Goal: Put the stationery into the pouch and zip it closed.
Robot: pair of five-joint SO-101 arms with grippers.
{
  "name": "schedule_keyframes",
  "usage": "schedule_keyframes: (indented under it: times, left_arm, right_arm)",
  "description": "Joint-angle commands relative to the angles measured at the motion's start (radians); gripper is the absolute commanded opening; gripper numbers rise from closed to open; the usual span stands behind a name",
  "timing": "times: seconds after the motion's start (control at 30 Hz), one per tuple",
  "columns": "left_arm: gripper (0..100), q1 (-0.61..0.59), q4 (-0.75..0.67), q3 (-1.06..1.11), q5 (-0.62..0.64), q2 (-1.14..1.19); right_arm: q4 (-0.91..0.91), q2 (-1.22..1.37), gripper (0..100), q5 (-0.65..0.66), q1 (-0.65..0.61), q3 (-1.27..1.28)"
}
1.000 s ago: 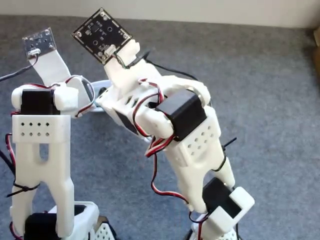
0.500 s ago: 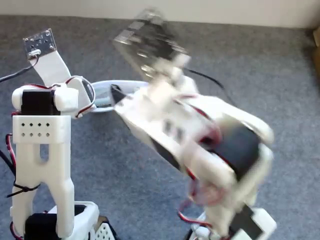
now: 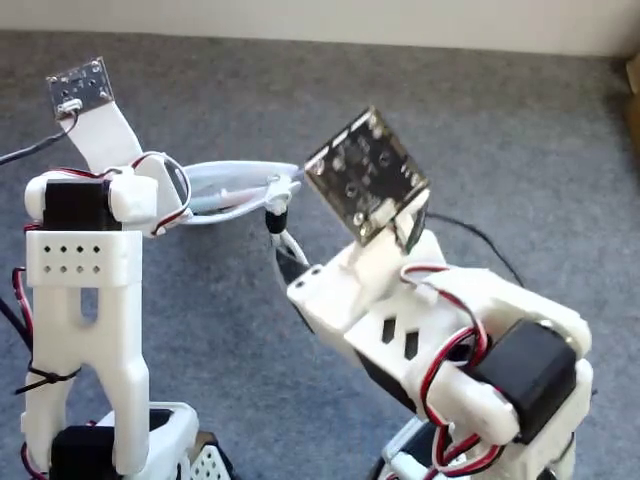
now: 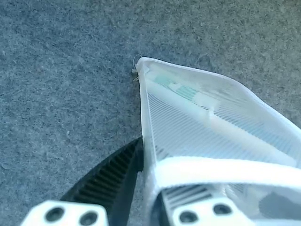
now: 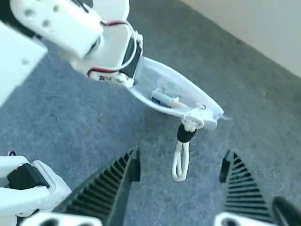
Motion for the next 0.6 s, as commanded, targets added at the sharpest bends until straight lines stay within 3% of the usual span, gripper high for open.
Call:
schedule_keyframes:
  times: [0.0,0.3,0.57]
  left_arm:
    - [1,0.012,-0.023,-0.008,0.011,-0.044]
    - [1,0.012,-0.020,-0.002,0.012,-0.042]
    - [1,0.016,-0.077,0.087,0.049,-0.044]
  right_arm:
    - [-0.130,-0.139,25.9,-0.012,-0.004,0.242]
    - [-0.659,-0.397,25.9,-0.015,-0.004,0.937]
    - [-0.970,-0.464,25.9,-0.015,-0.002,1.219]
